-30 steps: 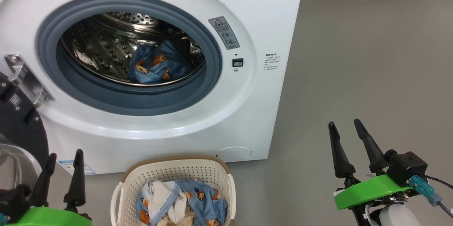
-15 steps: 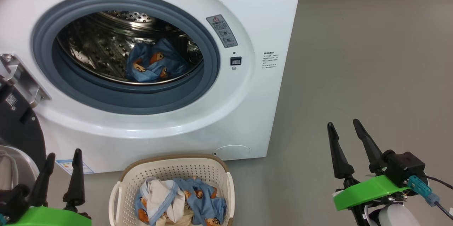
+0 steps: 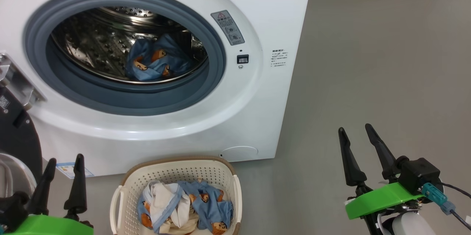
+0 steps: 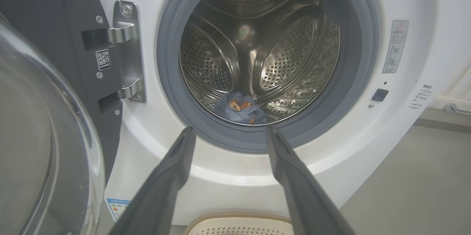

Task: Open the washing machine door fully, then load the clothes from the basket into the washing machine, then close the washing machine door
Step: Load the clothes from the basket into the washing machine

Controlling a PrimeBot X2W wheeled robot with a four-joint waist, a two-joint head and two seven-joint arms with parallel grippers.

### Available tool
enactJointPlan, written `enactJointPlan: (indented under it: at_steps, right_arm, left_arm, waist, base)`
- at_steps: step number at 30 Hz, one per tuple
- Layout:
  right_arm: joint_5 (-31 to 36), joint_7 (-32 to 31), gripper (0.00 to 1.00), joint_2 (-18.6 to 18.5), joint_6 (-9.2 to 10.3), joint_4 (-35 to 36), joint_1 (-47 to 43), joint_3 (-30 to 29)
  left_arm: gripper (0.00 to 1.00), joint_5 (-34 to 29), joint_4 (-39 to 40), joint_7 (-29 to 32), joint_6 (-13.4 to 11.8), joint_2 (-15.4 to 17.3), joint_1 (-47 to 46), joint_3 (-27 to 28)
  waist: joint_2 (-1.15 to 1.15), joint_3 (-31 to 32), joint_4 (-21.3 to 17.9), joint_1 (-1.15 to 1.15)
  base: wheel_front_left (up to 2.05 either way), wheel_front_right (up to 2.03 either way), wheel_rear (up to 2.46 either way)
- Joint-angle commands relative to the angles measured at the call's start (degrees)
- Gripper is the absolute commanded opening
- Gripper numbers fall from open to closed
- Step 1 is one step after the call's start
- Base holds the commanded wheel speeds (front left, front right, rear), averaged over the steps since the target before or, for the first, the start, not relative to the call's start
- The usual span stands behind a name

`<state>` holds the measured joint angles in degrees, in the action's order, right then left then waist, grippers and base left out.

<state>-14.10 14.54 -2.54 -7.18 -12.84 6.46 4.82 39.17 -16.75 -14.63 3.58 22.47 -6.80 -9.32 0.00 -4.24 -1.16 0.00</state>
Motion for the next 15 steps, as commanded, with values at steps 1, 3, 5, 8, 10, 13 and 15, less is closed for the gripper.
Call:
enactJointPlan:
  at_steps: [1,3,5,8,10,13,15]
  right_arm:
    - [0.2,0.5,1.00,-0.3,-0.31,1.6,1.6,1.4]
    - [0.2,0.5,1.00,-0.3,-0.31,1.8,1.6,1.5]
    - [0.2,0.5,1.00,-0.3,-0.31,2.0,1.6,1.6]
    - [0.1,0.5,1.00,-0.3,-0.31,2.4,1.7,1.9]
    - [0.1,0.5,1.00,-0.3,-0.31,2.7,1.8,2.0]
    - [0.1,0.5,1.00,-0.3,-0.31,3.2,1.8,2.2]
    - [0.0,0.5,1.00,-0.3,-0.31,3.6,1.8,2.4]
  left_arm:
    - [1.00,-0.5,1.3,-0.4,0.3,1.7,-1.1,2.3]
    - [1.00,-0.5,1.2,-0.4,0.6,1.7,-1.2,2.1]
    - [1.00,-0.5,0.9,-0.3,1.1,1.7,-1.1,1.5]
    - [1.00,-0.3,0.2,-0.3,1.6,1.7,-1.3,0.9]
    - [1.00,-0.1,-0.5,-0.3,1.9,2.0,-1.5,0.6]
    - [1.00,0.1,-1.8,0.2,2.5,2.4,-2.0,-0.3]
    - [1.00,0.4,-2.8,0.6,2.8,2.7,-2.3,-1.0]
  waist:
    - [0.00,-0.3,-0.2,0.00]
    - [0.00,-0.7,-0.5,0.00]
    - [0.00,-1.2,-0.7,0.00]
    - [0.00,-2.0,-1.2,0.00]
    - [0.00,-2.7,-1.6,0.00]
    - [0.00,-3.8,-2.1,0.00]
    - [0.00,-4.7,-2.5,0.00]
  base:
    - [0.00,0.00,0.00]
    - [0.00,0.00,0.00]
    - [0.00,0.00,0.00]
    - [0.00,0.00,0.00]
    - [0.00,0.00,0.00]
    - [0.00,0.00,0.00]
    - [0.00,0.00,0.00]
